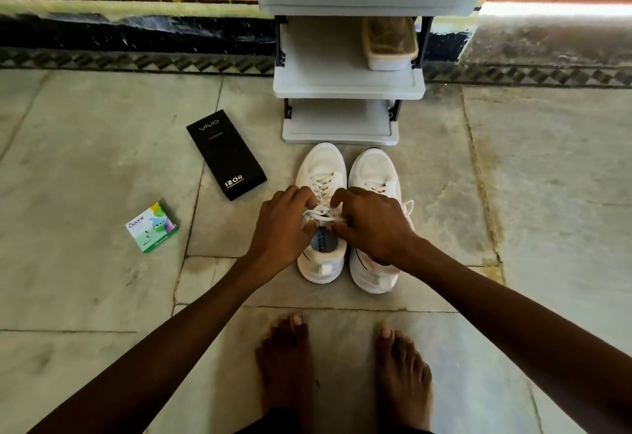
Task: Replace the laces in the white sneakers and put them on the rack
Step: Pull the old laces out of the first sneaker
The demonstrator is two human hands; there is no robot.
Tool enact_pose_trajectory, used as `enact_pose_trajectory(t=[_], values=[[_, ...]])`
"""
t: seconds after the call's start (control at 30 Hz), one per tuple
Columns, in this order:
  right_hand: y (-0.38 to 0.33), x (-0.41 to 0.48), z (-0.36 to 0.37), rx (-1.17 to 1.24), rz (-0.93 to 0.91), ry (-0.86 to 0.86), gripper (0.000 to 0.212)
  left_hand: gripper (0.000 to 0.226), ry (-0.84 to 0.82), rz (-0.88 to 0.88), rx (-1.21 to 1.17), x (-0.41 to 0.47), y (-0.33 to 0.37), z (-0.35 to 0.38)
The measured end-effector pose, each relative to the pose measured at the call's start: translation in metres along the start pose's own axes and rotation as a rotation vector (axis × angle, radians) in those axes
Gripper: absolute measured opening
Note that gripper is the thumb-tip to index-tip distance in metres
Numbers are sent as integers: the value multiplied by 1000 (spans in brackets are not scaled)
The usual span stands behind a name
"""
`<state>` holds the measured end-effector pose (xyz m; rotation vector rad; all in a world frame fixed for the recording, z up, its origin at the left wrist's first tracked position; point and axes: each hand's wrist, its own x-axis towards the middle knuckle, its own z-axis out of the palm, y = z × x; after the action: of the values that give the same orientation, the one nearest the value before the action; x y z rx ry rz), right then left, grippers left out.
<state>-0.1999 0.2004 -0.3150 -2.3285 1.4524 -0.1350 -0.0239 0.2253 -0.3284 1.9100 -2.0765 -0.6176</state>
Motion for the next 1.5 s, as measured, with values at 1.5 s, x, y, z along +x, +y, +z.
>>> enact_pose_trajectory(t=[1.5], values=[[4, -7, -14, 48, 73, -125, 24, 15, -191, -10, -217, 6, -18, -17]])
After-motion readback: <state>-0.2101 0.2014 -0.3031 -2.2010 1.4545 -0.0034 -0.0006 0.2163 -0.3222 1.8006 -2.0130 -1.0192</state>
